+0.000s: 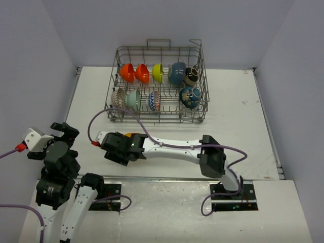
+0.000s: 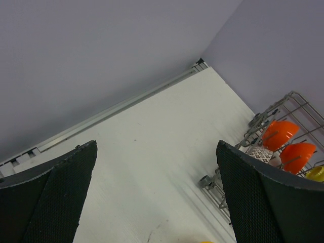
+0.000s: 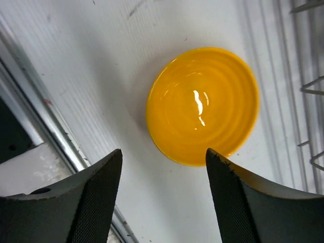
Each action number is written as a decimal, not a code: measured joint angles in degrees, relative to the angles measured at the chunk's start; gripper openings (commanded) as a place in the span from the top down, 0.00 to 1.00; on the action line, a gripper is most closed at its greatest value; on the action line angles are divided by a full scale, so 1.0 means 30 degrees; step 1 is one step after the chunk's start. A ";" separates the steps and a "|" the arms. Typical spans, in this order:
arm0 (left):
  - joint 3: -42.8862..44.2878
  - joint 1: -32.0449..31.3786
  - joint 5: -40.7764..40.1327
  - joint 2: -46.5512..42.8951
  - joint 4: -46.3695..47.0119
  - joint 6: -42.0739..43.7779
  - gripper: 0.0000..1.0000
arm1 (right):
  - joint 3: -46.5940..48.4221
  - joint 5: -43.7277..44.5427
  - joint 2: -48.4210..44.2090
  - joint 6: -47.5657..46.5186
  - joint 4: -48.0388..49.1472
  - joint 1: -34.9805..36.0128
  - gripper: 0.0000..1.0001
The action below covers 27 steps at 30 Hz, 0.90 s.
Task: Unload the bowls from the dish rack
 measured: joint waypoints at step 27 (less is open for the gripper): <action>-0.1158 0.0015 0.8888 0.7344 0.3694 0.4255 0.00 | -0.5326 -1.4630 -0.5472 1.0856 0.7373 -1.6262 0.30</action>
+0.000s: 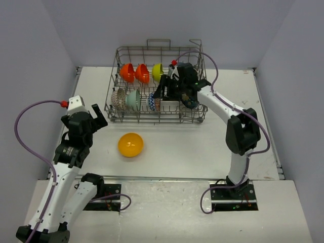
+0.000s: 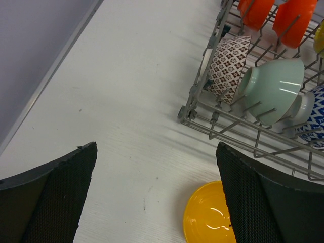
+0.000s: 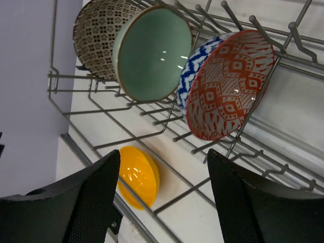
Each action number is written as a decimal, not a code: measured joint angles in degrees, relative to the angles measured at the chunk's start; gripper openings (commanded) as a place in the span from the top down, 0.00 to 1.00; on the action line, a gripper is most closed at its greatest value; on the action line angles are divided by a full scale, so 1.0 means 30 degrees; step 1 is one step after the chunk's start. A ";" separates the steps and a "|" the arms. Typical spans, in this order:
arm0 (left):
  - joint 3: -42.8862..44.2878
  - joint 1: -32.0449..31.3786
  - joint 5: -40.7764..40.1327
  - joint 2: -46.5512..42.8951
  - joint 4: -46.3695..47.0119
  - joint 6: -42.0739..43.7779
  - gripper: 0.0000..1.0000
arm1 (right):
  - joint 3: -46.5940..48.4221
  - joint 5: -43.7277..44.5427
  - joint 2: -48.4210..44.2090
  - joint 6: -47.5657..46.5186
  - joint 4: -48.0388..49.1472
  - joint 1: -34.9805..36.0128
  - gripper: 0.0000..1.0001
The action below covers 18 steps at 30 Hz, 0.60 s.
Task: Unload the bowls from the dish rack
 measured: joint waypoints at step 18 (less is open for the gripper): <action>-0.0044 0.0000 0.0801 -0.1086 0.0328 0.0277 0.00 | 0.2827 -0.3220 0.5493 0.2412 0.2863 -0.0423 0.54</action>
